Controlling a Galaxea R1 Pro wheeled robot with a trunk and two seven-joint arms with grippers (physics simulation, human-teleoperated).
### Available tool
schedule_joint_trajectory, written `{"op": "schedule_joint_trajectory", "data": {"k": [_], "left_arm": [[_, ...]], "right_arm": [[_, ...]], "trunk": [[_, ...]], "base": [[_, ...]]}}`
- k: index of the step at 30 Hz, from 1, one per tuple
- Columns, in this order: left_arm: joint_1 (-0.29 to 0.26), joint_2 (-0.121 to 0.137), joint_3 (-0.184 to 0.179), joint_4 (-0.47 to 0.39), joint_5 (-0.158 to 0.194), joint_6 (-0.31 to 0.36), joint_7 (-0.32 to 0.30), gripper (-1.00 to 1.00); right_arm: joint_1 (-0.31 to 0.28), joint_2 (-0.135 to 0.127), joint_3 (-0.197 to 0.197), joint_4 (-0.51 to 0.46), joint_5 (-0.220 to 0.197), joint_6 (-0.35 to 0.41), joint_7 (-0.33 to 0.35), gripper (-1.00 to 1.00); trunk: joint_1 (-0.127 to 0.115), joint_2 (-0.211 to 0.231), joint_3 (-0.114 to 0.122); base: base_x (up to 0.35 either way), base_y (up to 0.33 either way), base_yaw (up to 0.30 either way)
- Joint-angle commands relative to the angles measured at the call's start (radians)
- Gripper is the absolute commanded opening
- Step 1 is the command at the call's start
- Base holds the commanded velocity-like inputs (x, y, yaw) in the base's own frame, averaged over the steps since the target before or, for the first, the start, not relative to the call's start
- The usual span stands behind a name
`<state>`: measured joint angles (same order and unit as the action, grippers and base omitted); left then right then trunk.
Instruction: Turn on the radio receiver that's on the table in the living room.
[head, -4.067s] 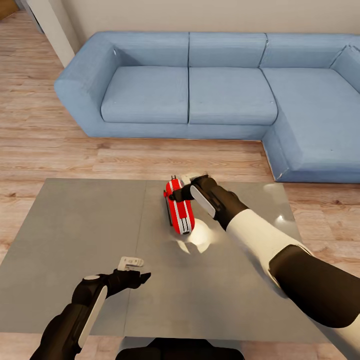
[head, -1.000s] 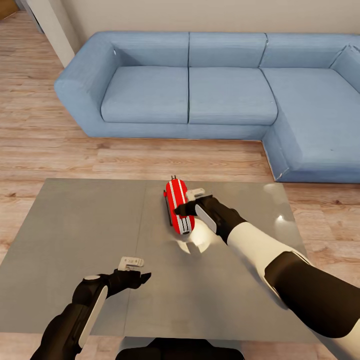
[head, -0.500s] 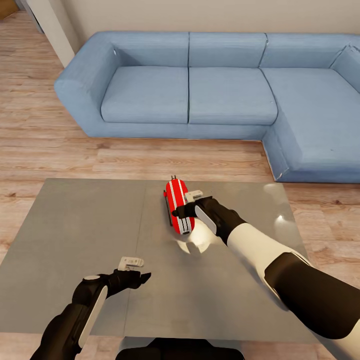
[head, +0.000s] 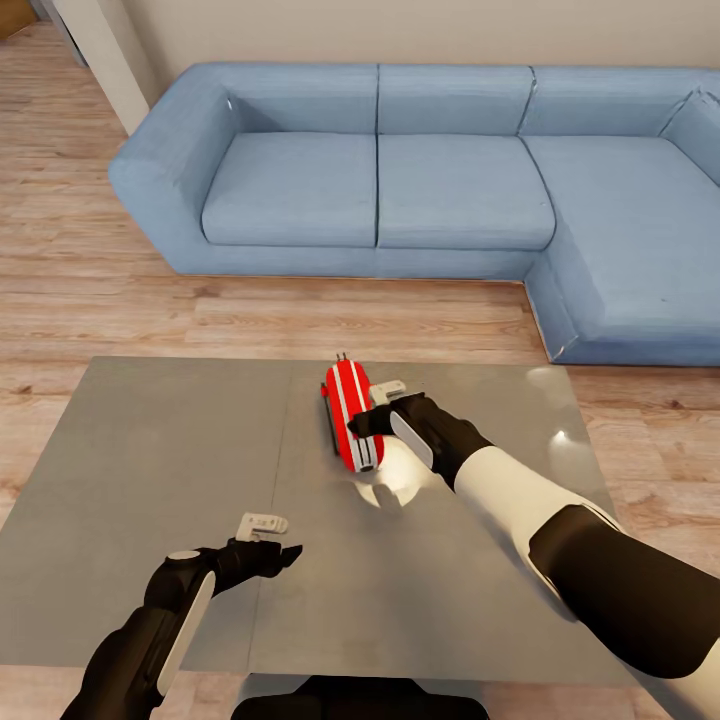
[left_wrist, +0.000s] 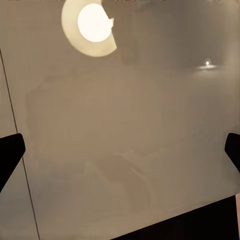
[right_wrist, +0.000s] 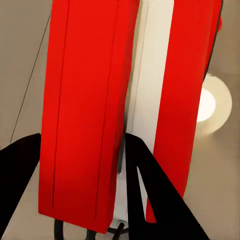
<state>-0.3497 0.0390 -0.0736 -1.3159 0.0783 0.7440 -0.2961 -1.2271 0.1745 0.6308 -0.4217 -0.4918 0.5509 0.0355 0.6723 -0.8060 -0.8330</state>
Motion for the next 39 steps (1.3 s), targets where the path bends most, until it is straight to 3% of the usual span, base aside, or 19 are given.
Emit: {"op": "schedule_joint_trajectory", "data": {"k": [1, 12, 15, 16, 17, 21, 32, 35, 39], "left_arm": [[0.0, 0.0, 0.0, 0.0, 0.0, 0.0, 0.0, 1.0], [0.0, 0.001, 0.0, 0.0, 0.0, 0.0, 0.0, 1.0], [0.0, 0.001, 0.0, 0.0, 0.0, 0.0, 0.0, 1.0], [0.0, 0.001, 0.0, 0.0, 0.0, 0.0, -0.001, 1.0], [0.0, 0.001, 0.0, 0.0, 0.0, 0.0, -0.001, 1.0], [0.0, 0.002, 0.0, -0.001, 0.0, 0.0, -0.001, 1.0], [0.0, 0.003, 0.001, -0.001, 0.0, 0.0, -0.002, 1.0], [0.0, 0.003, 0.001, -0.001, 0.0, 0.0, -0.002, 1.0], [0.0, 0.005, 0.001, -0.002, 0.003, 0.0, -0.003, 1.0]], "right_arm": [[0.0, 0.0, 0.0, 0.0, -0.001, 0.0, 0.0, -1.0], [0.001, 0.0, 0.003, -0.01, 0.004, -0.01, 0.001, -1.0], [0.001, 0.0, 0.03, -0.047, 0.008, -0.001, 0.003, -1.0], [0.0, -0.027, 0.104, -0.588, 0.006, 0.301, -0.007, -1.0], [0.0, -0.041, 0.103, -0.637, 0.007, 0.329, -0.01, -1.0], [-0.001, -0.07, 0.1, -0.728, 0.006, 0.379, -0.015, -1.0], [-0.001, -0.102, 0.1, -0.769, 0.003, 0.391, -0.016, -1.0], [-0.001, -0.123, 0.099, -0.785, -0.027, 0.391, -0.016, -1.0], [-0.001, -0.215, 0.101, -0.8, -0.182, 0.387, -0.01, -1.0]], "trunk": [[0.0, 0.0, 0.0], [0.0, 0.0, 0.0], [0.0, 0.0, 0.0], [0.0, 0.0, 0.0], [0.0, 0.0, 0.0], [0.0, 0.0, 0.0], [0.0, 0.0, 0.0], [0.0, 0.0, 0.0], [0.0, 0.0, 0.0]], "base": [[0.0, 0.0, 0.0], [0.0, 0.0, 0.0], [0.0, 0.0, 0.0], [0.0, 0.0, 0.0], [0.0, 0.0, 0.0], [0.0, 0.0, 0.0], [0.0, 0.0, 0.0], [0.0, 0.0, 0.0], [0.0, 0.0, 0.0]]}}
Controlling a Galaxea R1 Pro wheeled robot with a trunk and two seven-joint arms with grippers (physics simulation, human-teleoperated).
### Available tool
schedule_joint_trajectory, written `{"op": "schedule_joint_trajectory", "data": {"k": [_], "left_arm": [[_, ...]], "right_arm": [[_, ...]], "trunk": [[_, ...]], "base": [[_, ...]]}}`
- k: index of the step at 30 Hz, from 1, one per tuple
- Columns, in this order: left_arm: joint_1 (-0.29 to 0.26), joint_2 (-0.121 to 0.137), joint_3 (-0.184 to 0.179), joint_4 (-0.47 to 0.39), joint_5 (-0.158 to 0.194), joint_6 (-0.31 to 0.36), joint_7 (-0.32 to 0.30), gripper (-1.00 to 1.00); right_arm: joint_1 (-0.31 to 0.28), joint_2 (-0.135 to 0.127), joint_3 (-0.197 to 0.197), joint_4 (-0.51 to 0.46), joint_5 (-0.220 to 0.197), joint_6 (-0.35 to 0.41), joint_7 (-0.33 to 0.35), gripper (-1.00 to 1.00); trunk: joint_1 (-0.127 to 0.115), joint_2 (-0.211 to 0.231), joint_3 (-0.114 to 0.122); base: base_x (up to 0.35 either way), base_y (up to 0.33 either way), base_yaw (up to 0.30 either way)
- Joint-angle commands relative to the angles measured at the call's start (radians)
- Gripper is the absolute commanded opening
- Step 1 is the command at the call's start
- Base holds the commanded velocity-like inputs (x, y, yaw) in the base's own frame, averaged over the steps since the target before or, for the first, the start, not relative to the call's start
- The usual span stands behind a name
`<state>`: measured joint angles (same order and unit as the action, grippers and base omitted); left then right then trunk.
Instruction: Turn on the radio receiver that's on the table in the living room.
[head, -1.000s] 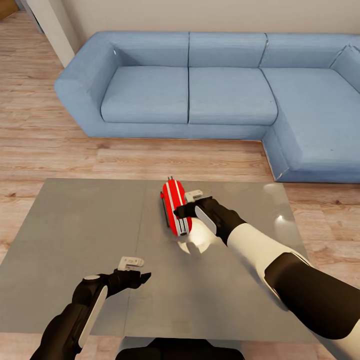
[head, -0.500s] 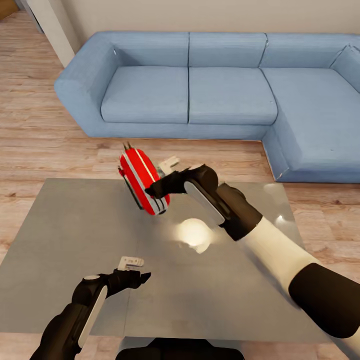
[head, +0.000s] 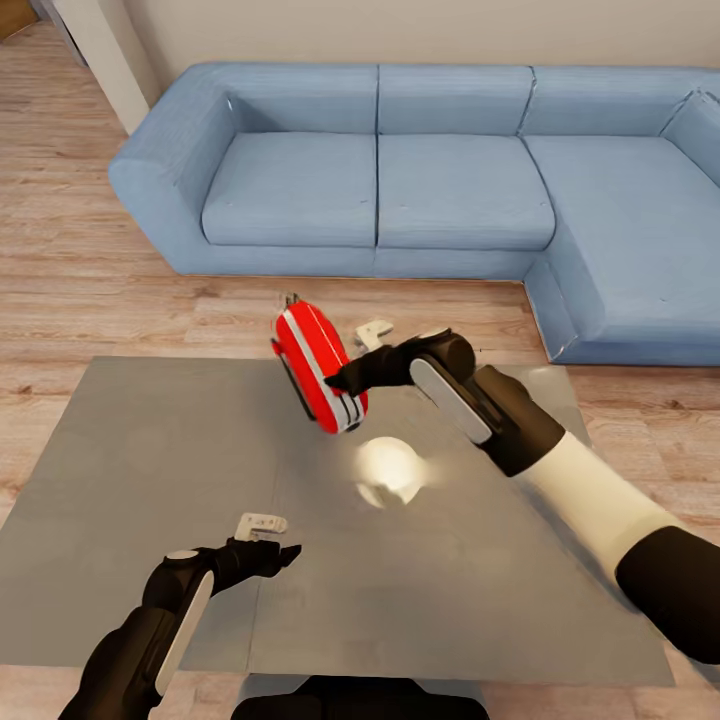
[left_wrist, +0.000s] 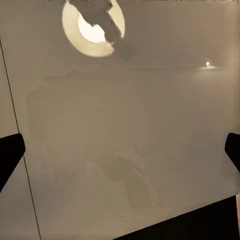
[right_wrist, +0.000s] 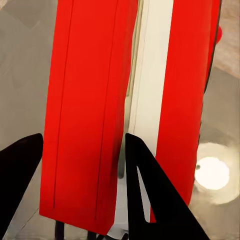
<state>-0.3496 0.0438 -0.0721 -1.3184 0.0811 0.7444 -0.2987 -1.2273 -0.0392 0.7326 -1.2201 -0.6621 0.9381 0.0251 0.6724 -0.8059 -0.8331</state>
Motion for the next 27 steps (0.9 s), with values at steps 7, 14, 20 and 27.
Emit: {"op": "schedule_joint_trajectory", "data": {"k": [7, 14, 20, 27], "left_arm": [[0.0, 0.004, 0.002, -0.005, 0.006, 0.001, -0.066, 1.0], [0.0, 0.009, 0.007, -0.01, 0.005, 0.001, -0.258, 1.0], [0.0, 0.01, 0.008, -0.022, 0.005, 0.003, -0.282, 1.0], [0.0, 0.01, 0.008, -0.024, 0.003, 0.003, -0.28, 1.0]], "right_arm": [[0.006, -0.213, 0.005, -0.013, -0.238, -0.012, 0.181, -1.0], [0.071, -0.373, 0.008, -0.014, -0.246, -0.052, 0.473, -1.0], [0.098, -0.405, 0.011, -0.037, -0.246, -0.068, 0.501, -1.0], [0.1, -0.407, 0.011, -0.103, -0.167, -0.063, 0.439, -1.0]], "trunk": [[0.0, 0.0, 0.0], [0.0, 0.0, 0.0], [0.0, 0.0, 0.0], [0.0, 0.0, 0.0]], "base": [[0.0, 0.0, 0.0], [0.0, 0.0, 0.0], [0.0, 0.0, 0.0], [0.0, 0.0, 0.0]]}}
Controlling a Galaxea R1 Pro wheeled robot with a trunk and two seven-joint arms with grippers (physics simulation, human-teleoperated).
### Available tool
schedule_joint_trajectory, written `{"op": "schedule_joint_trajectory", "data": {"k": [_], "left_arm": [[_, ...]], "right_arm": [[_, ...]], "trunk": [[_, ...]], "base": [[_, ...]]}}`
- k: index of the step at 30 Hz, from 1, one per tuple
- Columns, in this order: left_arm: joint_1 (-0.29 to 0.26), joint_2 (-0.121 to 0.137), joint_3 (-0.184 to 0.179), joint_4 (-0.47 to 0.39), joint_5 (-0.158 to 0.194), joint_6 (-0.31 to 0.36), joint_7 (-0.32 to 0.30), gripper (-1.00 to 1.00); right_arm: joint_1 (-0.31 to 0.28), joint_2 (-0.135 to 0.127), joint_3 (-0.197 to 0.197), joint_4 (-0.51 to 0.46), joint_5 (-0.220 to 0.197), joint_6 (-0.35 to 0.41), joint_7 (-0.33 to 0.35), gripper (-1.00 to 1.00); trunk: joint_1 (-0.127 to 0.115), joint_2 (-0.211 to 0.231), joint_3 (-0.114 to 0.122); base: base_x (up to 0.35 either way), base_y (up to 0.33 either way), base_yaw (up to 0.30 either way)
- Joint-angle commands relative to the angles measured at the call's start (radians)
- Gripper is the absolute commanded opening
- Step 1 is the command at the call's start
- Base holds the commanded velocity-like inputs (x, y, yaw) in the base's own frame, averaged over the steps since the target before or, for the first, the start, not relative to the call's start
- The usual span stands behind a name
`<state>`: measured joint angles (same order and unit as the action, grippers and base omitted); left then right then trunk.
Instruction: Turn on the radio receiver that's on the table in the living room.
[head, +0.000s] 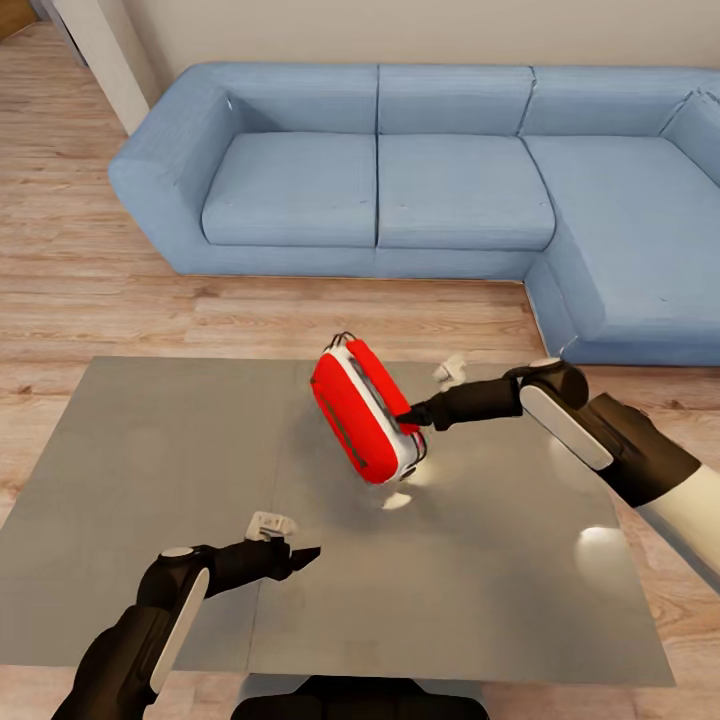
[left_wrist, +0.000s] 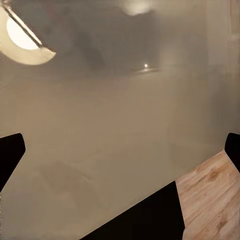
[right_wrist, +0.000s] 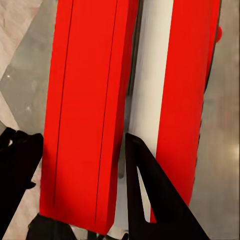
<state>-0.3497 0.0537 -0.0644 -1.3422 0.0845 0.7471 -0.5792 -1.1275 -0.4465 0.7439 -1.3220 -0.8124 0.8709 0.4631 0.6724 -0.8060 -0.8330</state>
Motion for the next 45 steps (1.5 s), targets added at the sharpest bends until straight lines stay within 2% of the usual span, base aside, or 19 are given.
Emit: {"op": "schedule_joint_trajectory", "data": {"k": [1, 4, 8, 11, 12, 14, 15, 16, 17, 21, 24, 26, 30, 32, 33, 35, 37, 41, 45], "left_arm": [[0.0, 0.0, 0.0, 0.0, 0.0, 0.0, 0.0, 1.0], [0.0, 0.0, 0.0, 0.0, 0.0, 0.0, 0.0, 1.0], [0.0, 0.001, 0.001, 0.0, 0.0, 0.0, 0.001, 1.0], [0.0, 0.001, 0.001, 0.0, 0.0, 0.0, 0.002, 1.0], [0.0, 0.001, 0.001, 0.0, 0.0, 0.0, 0.002, 1.0], [0.0, 0.001, 0.001, 0.0, 0.0, 0.0, 0.001, 1.0], [0.0, 0.002, 0.006, 0.0, 0.0, 0.0, 0.001, 1.0], [0.0, 0.002, 0.009, 0.0, 0.0, 0.0, 0.001, 1.0], [0.0, 0.002, 0.019, 0.0, 0.0, 0.0, 0.0, 1.0], [0.0, 0.002, 0.064, -0.01, 0.002, 0.005, -0.005, 1.0], [0.0, 0.001, 0.075, -0.029, 0.004, 0.015, -0.006, 1.0], [0.0, 0.001, 0.078, -0.034, 0.005, 0.019, -0.007, 1.0], [0.0, 0.0, 0.079, -0.037, 0.005, 0.021, -0.007, 1.0], [0.0, 0.0, 0.08, -0.038, 0.006, 0.021, -0.008, 1.0], [0.0, 0.0, 0.08, -0.038, 0.006, 0.021, -0.008, 1.0], [0.0, 0.0, 0.08, -0.038, 0.006, 0.021, -0.01, 1.0], [0.0, 0.0, 0.08, -0.038, 0.006, 0.021, -0.013, 1.0], [0.0, -0.001, 0.08, -0.038, 0.006, 0.021, -0.018, 1.0], [0.0, -0.002, 0.079, -0.038, 0.006, 0.022, -0.02, 1.0]], "right_arm": [[0.0, 0.001, 0.0, -0.025, 0.016, 0.007, -0.037, -1.0], [0.0, 0.005, 0.001, -0.097, 0.071, 0.038, -0.163, -1.0], [0.0, 0.012, 0.007, -0.177, 0.097, 0.126, -0.376, -1.0], [0.0, 0.016, 0.056, -0.199, 0.103, 0.155, -0.526, -1.0], [0.0, 0.017, 0.067, -0.201, 0.104, 0.157, -0.549, -1.0], [0.0, 0.019, 0.118, -0.205, 0.105, 0.159, -0.651, -1.0], [0.0, 0.02, 0.181, -0.206, 0.106, 0.158, -0.771, -1.0], [0.0, 0.021, 0.199, -0.207, 0.106, 0.157, -0.802, -1.0], [0.0, 0.021, 0.24, -0.207, 0.106, 0.155, -0.87, -1.0], [0.0, 0.033, 0.423, -0.209, 0.105, 0.105, -1.161, -1.0], [0.001, 0.039, 0.568, -0.209, 0.098, 0.045, -1.372, -1.0], [0.002, 0.041, 0.644, -0.209, 0.096, 0.017, -1.495, -1.0], [0.02, 0.054, 0.695, -0.209, 0.094, -0.002, -1.684, -1.0], [0.054, 0.078, 0.726, -0.208, 0.099, -0.006, -1.813, -1.0], [0.064, 0.084, 0.737, -0.208, 0.1, -0.007, -1.843, -1.0], [0.097, 0.102, 0.791, -0.206, 0.104, -0.008, -1.915, -1.0], [0.11, 0.108, 0.831, -0.205, 0.108, -0.008, -1.94, -1.0], [0.12, 0.114, 0.889, -0.197, 0.135, -0.01, -1.957, -1.0], [0.131, 0.119, 0.916, -0.179, 0.208, -0.01, -1.962, -1.0]], "trunk": [[0.0, 0.0, 0.0], [0.0, 0.0, 0.0], [0.0, 0.0, 0.0], [0.0, 0.0, 0.0], [0.0, 0.0, 0.0], [0.0, 0.0, 0.0], [0.0, 0.0, 0.0], [0.0, 0.0, 0.0], [0.0, 0.0, 0.0], [0.0, 0.0, 0.0], [0.0, 0.0, 0.0], [0.0, 0.0, 0.0], [0.0, 0.0, 0.0], [0.0, 0.0, 0.0], [0.0, 0.0, 0.0], [0.0, 0.0, 0.0], [0.0, 0.0, 0.0], [0.0, 0.0, 0.0], [0.0, 0.0, 0.0]], "base": [[0.0, 0.0, 0.0], [0.0, 0.0, 0.0], [0.0, 0.0, 0.0], [0.0, 0.0, 0.0], [0.0, 0.0, 0.0], [0.0, 0.0, 0.0], [0.0, 0.0, 0.0], [0.0, 0.0, 0.0], [0.0, 0.0, 0.0], [0.0, 0.0, 0.0], [0.0, 0.0, 0.0], [0.0, 0.0, 0.0], [0.0, 0.0, 0.0], [0.0, 0.0, 0.0], [0.0, 0.0, 0.0], [0.0, 0.0, 0.0], [0.0, 0.0, 0.0], [0.0, 0.0, 0.0], [0.0, 0.0, 0.0]]}}
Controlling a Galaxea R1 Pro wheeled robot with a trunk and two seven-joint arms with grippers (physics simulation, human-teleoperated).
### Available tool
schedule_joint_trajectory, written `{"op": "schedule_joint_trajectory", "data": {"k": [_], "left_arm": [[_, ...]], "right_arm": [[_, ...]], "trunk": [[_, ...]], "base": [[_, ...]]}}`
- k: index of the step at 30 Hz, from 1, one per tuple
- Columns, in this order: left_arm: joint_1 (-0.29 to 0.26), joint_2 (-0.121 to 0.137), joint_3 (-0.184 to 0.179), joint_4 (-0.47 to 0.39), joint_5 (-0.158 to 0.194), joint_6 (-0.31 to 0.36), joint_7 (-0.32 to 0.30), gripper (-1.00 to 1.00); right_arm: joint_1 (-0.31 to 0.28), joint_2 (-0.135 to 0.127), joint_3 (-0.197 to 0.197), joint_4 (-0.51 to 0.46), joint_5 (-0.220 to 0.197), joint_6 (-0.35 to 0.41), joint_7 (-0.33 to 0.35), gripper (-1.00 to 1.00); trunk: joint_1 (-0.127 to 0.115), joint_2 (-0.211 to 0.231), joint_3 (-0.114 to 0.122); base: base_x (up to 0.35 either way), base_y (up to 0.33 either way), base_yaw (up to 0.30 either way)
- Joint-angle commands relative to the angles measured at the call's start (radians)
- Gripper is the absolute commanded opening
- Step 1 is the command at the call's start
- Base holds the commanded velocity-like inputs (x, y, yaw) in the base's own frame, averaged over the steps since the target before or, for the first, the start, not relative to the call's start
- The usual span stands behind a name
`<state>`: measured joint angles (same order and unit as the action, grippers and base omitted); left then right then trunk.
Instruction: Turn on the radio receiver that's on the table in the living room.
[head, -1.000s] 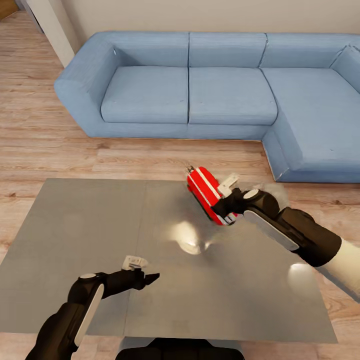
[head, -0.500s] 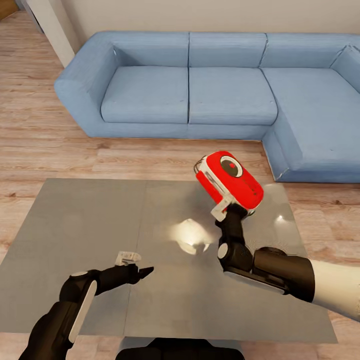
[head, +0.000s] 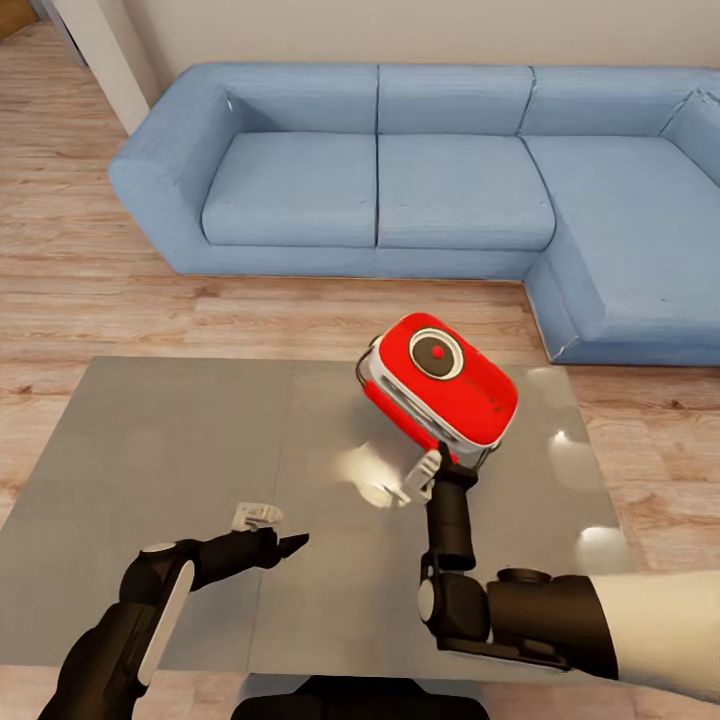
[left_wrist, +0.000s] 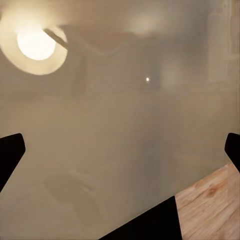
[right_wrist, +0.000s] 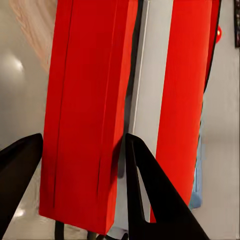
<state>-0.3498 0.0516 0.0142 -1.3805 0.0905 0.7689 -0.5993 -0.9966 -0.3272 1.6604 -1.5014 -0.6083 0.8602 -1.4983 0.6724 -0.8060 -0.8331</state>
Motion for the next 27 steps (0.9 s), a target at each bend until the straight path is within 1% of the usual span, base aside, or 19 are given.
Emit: {"op": "schedule_joint_trajectory", "data": {"k": [1, 2, 3, 4, 5, 6, 7, 9, 10, 12, 16, 17, 21, 22, 23, 24, 26, 27], "left_arm": [[0.0, 0.0, 0.0, 0.0, 0.0, 0.0, 0.0, 1.0], [0.0, 0.0, 0.0, 0.001, 0.0, 0.001, 0.0, 1.0], [0.0, -0.001, 0.0, 0.001, 0.0, 0.001, 0.0, 1.0], [0.0, -0.001, 0.0, 0.001, 0.0, 0.001, 0.0, 1.0], [0.0, -0.002, 0.0, 0.001, -0.001, 0.001, 0.0, 1.0], [0.0, -0.002, 0.0, 0.001, -0.001, 0.001, 0.0, 1.0], [0.0, -0.002, 0.0, 0.001, -0.001, 0.001, 0.0, 1.0], [0.0, -0.003, -0.001, 0.001, -0.002, 0.014, 0.0, 1.0], [0.0, -0.005, -0.002, 0.001, -0.003, 0.037, 0.001, 1.0], [0.0, -0.005, -0.002, 0.001, -0.003, 0.043, 0.001, 1.0], [0.0, -0.005, -0.002, 0.001, -0.002, 0.048, 0.001, 1.0], [0.0, -0.007, -0.002, 0.0, -0.002, 0.05, 0.0, 1.0], [0.0, -0.011, -0.004, -0.005, -0.002, 0.051, 0.0, 1.0], [0.0, -0.012, -0.004, -0.011, -0.001, 0.052, 0.0, 1.0], [0.0, -0.016, -0.004, -0.025, 0.0, 0.064, 0.0, 1.0], [0.0, -0.018, -0.005, -0.032, 0.002, 0.071, 0.0, 1.0], [0.0, -0.035, -0.006, -0.049, 0.011, 0.081, -0.002, 1.0], [0.0, -0.042, -0.006, -0.056, 0.013, 0.083, -0.002, 1.0]], "right_arm": [[0.003, 0.002, 0.002, 0.01, 0.015, 0.0, 0.0, -1.0], [0.008, 0.006, 0.004, 0.035, 0.036, 0.0, 0.0, -1.0], [0.01, 0.009, 0.005, 0.051, 0.045, -0.001, 0.001, -1.0], [0.014, 0.018, 0.006, 0.089, 0.062, -0.007, 0.001, -1.0], [0.026, 0.05, 0.009, 0.205, 0.1, -0.05, 0.001, -1.0], [0.033, 0.066, 0.009, 0.256, 0.117, -0.071, 0.001, -1.0], [0.037, 0.074, 0.009, 0.281, 0.126, -0.08, 0.0, -1.0], [0.049, 0.104, 0.01, 0.381, 0.169, -0.106, 0.0, -1.0], [0.056, 0.127, 0.009, 0.457, 0.217, -0.12, 0.0, -1.0], [0.058, 0.132, 0.009, 0.479, 0.233, -0.124, 0.0, -1.0], [0.059, 0.137, 0.009, 0.522, 0.245, -0.128, 0.0, -1.0], [0.059, 0.145, 0.01, 0.598, 0.256, -0.153, 0.0, -1.0], [0.064, 0.162, 0.01, 0.668, 0.28, -0.181, 0.0, -1.0], [0.073, 0.166, 0.01, 0.689, 0.293, -0.185, 0.0, -1.0], [0.107, 0.18, 0.01, 0.728, 0.328, -0.19, 0.0, -1.0], [0.123, 0.186, 0.01, 0.744, 0.346, -0.191, 0.0, -1.0], [0.145, 0.193, 0.01, 0.768, 0.369, -0.192, 0.001, -1.0], [0.148, 0.194, 0.01, 0.773, 0.372, -0.192, 0.001, -1.0]], "trunk": [[0.0, 0.0, 0.0], [0.0, 0.0, 0.0], [0.0, 0.0, 0.0], [0.0, 0.0, 0.0], [0.0, 0.0, 0.0], [0.0, 0.0, 0.0], [0.0, 0.0, 0.0], [0.0, 0.0, 0.0], [0.0, 0.0, 0.0], [0.0, 0.0, 0.0], [0.0, 0.0, 0.0], [0.0, 0.0, 0.0], [0.0, 0.0, 0.0], [0.0, 0.0, 0.0], [0.0, 0.0, 0.0], [0.0, 0.0, 0.0], [0.0, 0.0, 0.0], [0.0, 0.0, 0.0]], "base": [[0.0, 0.0, 0.0], [0.0, 0.0, 0.0], [0.0, 0.0, 0.0], [0.0, 0.0, 0.0], [0.0, 0.0, 0.0], [0.0, 0.0, 0.0], [0.0, 0.0, 0.0], [0.0, 0.0, 0.0], [0.0, 0.0, 0.0], [0.0, 0.0, 0.0], [0.0, 0.0, 0.0], [0.0, 0.0, 0.0], [0.0, 0.0, 0.0], [0.0, 0.0, 0.0], [0.0, 0.0, 0.0], [0.0, 0.0, 0.0], [0.0, 0.0, 0.0], [0.0, 0.0, 0.0]]}}
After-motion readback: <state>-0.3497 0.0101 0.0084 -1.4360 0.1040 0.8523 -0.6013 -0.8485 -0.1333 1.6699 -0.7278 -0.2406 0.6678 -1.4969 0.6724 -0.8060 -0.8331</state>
